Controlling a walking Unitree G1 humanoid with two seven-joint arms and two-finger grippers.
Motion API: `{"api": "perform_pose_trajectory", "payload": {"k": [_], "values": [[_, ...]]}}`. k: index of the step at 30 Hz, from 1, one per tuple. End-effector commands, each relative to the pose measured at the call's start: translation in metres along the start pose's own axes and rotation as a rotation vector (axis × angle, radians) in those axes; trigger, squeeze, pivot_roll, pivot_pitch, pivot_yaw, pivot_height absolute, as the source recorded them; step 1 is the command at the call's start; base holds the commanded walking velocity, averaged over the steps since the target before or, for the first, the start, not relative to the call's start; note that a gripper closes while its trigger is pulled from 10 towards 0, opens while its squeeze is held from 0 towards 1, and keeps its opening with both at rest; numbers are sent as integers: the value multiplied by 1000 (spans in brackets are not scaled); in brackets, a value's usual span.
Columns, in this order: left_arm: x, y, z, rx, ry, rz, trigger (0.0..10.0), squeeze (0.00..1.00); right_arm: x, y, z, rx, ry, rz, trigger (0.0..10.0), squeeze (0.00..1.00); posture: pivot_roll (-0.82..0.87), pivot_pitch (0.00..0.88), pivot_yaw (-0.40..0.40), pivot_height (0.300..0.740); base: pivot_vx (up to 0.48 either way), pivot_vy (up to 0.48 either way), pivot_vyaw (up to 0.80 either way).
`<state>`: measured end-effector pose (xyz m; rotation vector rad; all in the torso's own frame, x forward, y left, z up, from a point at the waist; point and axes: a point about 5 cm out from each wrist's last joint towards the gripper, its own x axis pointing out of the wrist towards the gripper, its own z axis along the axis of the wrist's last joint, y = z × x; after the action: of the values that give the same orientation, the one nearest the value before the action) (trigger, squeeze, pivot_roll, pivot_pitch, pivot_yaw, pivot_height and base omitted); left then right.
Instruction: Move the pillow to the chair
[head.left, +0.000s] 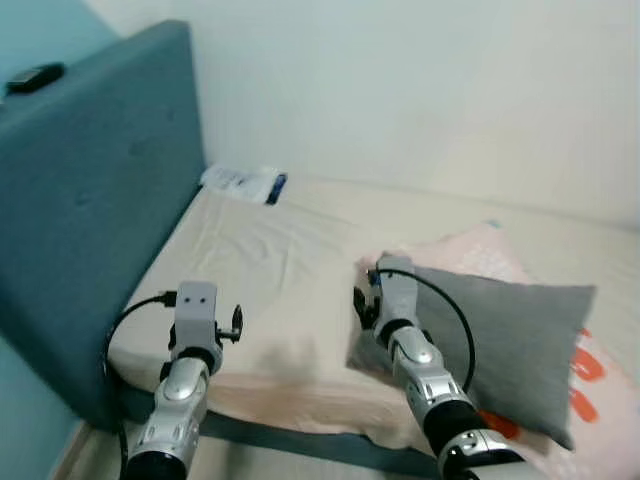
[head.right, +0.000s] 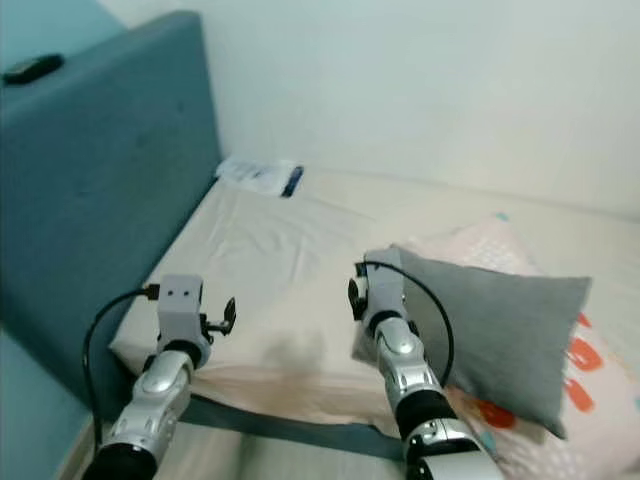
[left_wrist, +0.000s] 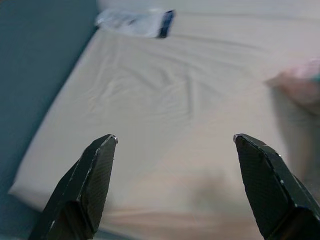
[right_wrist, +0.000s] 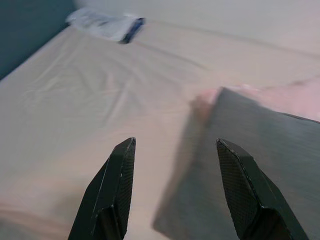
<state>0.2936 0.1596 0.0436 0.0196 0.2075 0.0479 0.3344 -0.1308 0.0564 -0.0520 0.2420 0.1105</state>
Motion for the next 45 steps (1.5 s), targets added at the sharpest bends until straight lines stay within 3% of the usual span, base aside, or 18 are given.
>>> {"api": "perform_pose_trajectory", "payload": {"k": [1, 16, 34, 45], "values": [[0, -4, -3, 6, 14, -18, 10000, 0, 0, -4, -1, 13, 9, -13, 10000, 0, -19, 0, -84, 740, 0, 0, -800], [1, -4, -2, -1, 12, -17, 10000, 0, 0, -1, -1, 18, 5, -4, 10000, 0, -21, 0, -84, 740, 0, 0, -800], [4, -4, 2, -2, 2, -24, 10000, 0, -2, 2, -2, 33, -9, 14, 10000, 0, -28, 0, -79, 740, 0, 0, 0], [3, -7, 0, 10, 7, -25, 10000, 0, -1, -3, 0, 37, -11, 8, 10000, 0, -23, 0, -95, 740, 0, -473, 0]]}}
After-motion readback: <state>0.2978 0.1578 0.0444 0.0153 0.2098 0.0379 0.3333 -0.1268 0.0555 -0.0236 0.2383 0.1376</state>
